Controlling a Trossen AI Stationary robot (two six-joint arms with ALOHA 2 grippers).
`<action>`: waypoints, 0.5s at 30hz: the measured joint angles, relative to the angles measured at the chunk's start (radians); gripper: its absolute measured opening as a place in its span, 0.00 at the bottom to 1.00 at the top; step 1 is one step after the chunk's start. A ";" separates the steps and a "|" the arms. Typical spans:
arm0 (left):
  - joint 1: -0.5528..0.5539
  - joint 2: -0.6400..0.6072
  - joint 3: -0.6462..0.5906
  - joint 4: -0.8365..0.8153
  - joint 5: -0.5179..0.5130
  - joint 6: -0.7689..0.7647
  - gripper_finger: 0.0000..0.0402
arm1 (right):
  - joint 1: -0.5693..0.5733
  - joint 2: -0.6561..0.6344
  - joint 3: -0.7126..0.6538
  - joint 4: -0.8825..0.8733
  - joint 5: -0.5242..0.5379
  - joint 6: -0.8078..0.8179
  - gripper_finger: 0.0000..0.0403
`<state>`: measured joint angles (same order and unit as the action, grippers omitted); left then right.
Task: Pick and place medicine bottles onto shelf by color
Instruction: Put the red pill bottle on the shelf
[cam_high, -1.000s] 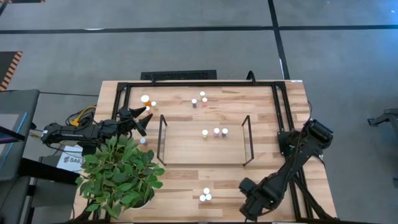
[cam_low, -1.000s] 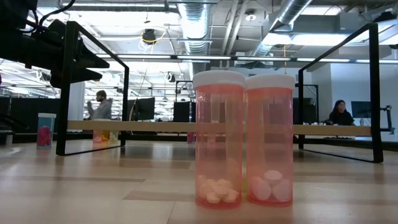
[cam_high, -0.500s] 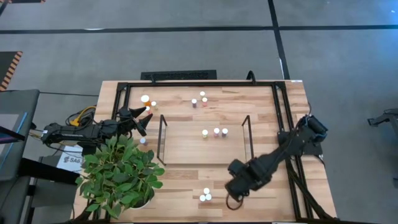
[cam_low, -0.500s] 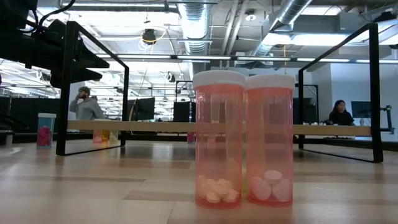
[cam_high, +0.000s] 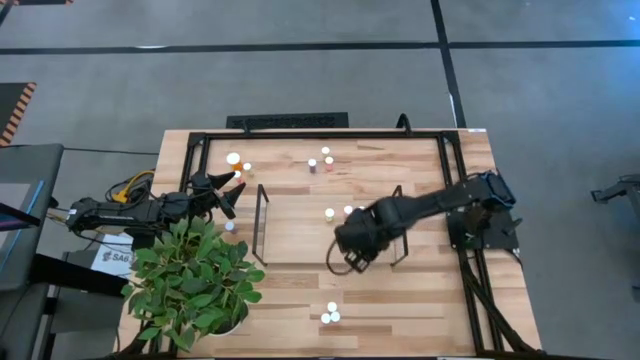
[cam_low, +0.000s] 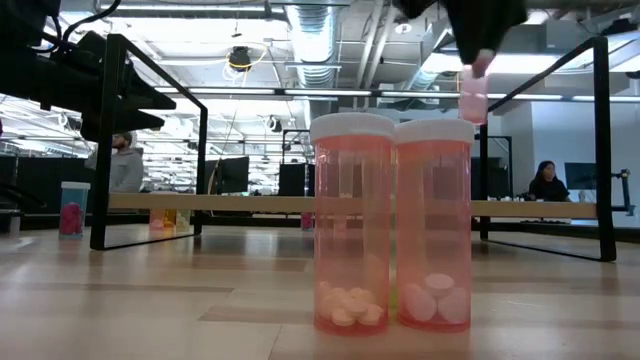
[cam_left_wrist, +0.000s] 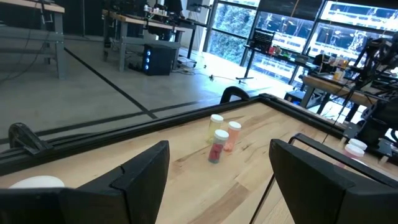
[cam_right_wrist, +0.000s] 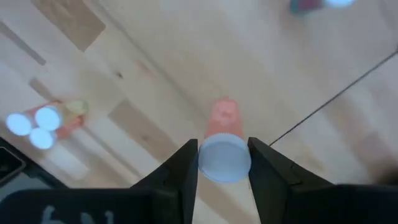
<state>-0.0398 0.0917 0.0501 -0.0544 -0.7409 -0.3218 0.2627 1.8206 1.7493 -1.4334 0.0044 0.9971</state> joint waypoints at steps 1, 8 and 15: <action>0.000 0.000 0.000 0.000 0.000 0.000 0.66 | -0.015 0.000 0.000 -0.001 0.000 -0.038 0.34; 0.000 0.000 0.000 0.000 0.000 0.000 0.66 | -0.063 0.000 0.000 -0.009 -0.001 -0.310 0.34; 0.000 0.000 0.000 0.000 0.000 0.000 0.66 | -0.064 0.000 -0.028 -0.020 0.000 -0.513 0.34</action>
<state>-0.0395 0.0917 0.0499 -0.0541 -0.7410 -0.3218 0.1991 1.8206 1.7208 -1.4537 0.0041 0.4836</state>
